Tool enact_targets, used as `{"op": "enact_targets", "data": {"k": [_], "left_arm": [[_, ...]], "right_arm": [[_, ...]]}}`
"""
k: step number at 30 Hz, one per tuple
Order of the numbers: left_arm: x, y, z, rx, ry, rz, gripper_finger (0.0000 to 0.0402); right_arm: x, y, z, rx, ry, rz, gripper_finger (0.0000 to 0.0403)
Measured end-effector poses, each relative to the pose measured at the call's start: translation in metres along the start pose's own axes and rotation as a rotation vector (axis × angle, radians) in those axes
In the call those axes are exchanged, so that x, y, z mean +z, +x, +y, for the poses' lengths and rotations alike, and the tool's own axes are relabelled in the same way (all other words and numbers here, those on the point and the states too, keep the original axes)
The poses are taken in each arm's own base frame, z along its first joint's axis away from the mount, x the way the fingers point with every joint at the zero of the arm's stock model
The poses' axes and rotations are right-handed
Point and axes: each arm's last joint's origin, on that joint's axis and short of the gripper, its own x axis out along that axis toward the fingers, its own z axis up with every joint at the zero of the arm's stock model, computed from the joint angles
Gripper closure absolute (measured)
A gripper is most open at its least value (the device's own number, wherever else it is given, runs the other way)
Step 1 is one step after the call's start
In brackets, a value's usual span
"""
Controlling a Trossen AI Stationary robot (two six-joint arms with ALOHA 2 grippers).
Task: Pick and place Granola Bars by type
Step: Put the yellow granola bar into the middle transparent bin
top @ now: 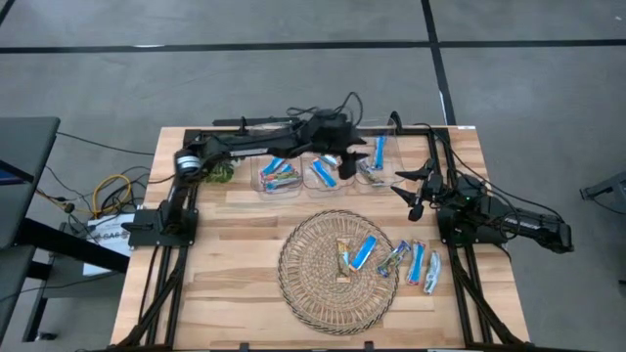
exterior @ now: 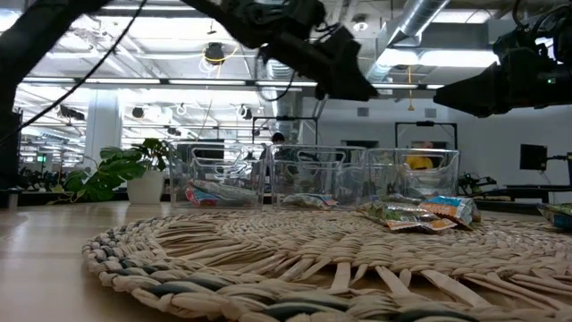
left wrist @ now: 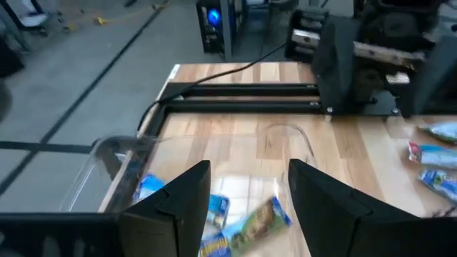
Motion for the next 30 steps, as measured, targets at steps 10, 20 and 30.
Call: {"op": "enact_targets", "data": {"k": [10,20,30], "left_arm": [[-0.051,-0.093,-0.033,0.05,0.013,-0.023,0.0218],[-0.101,-0.191,-0.064,0.152,-0.029,-0.051,0.0218],[-0.153,-0.253,-0.081,0.159,-0.04,-0.117,0.0218]], "right_arm": [[0.0,0.0,0.0,0.0,0.0,0.0,0.0188],[0.0,0.0,0.0,0.001,0.0,0.0,0.0188],[0.0,0.0,0.0,0.001,0.0,0.0,0.0188]]}}
